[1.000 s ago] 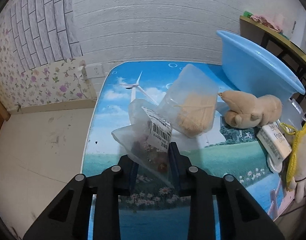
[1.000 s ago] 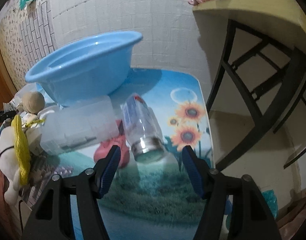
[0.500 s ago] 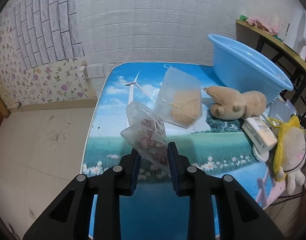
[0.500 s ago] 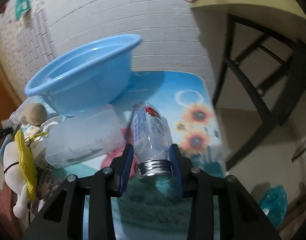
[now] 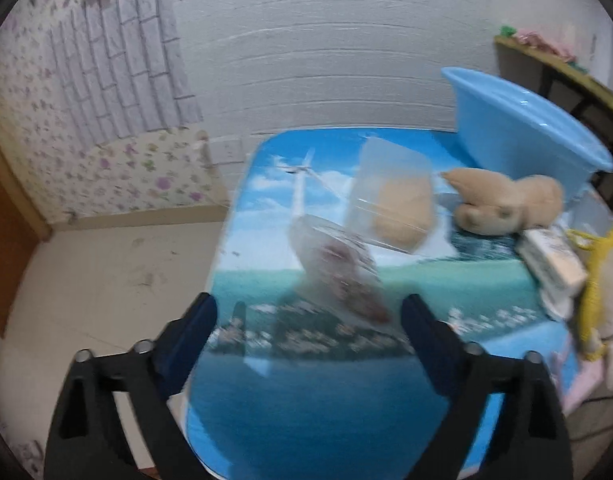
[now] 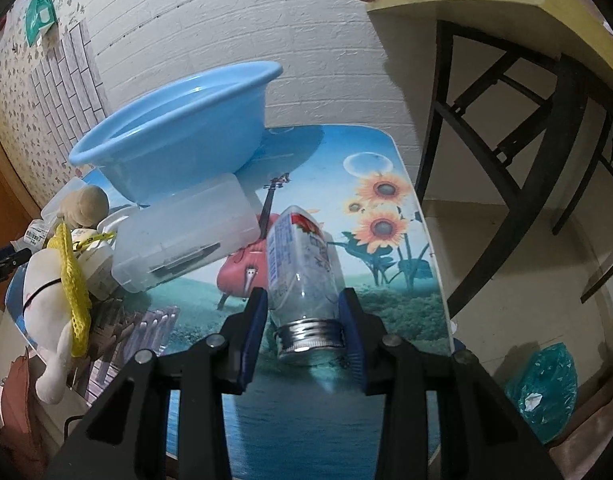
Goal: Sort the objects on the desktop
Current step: 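Grasp the red candy bag with the left gripper and lift it, then hold the glass jar and candy bag above the table, then carry the jar and candy bag over the blue basin and release both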
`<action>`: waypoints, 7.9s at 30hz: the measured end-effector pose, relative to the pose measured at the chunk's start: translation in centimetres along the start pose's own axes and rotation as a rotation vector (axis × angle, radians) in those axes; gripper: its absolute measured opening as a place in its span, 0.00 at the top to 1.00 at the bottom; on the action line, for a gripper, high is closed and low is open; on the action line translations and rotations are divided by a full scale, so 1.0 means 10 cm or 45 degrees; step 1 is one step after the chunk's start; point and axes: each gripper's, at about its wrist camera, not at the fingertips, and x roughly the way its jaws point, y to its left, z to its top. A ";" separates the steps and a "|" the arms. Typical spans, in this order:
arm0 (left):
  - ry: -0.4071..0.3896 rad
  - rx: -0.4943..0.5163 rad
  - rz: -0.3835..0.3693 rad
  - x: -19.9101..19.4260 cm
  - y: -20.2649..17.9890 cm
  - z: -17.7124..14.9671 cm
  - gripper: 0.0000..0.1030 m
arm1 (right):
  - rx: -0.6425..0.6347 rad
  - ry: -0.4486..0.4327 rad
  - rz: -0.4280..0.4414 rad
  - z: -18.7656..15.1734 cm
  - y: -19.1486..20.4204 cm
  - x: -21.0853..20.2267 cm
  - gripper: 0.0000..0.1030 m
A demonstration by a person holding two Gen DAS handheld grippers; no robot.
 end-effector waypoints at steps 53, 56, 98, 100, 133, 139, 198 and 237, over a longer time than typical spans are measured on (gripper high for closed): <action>-0.024 -0.062 -0.102 0.04 -0.42 -0.19 0.23 | -0.108 -0.044 -0.071 -0.08 0.31 0.22 0.00; -0.014 -0.066 -0.098 0.05 -0.42 -0.21 0.09 | -0.109 -0.045 -0.072 -0.08 0.31 0.22 0.00; -0.014 -0.083 -0.089 0.06 -0.41 -0.22 0.00 | -0.109 -0.043 -0.073 -0.10 0.31 0.21 0.00; -0.015 -0.083 -0.090 0.06 -0.41 -0.21 0.00 | -0.110 -0.043 -0.074 -0.10 0.31 0.21 0.00; -0.066 -0.074 -0.134 -0.13 -0.41 -0.09 0.73 | -0.151 -0.057 -0.020 -0.07 0.31 0.13 0.62; -0.093 -0.043 -0.181 -0.33 -0.54 0.02 0.73 | -0.083 -0.118 0.103 0.01 0.30 -0.13 0.62; -0.009 0.058 -0.367 -0.16 -0.94 0.20 0.80 | -0.090 -0.285 0.353 0.91 0.85 -0.35 0.62; -0.199 0.205 -0.454 -0.25 -1.72 1.34 0.24 | -0.076 -0.244 0.353 1.16 0.76 0.15 0.49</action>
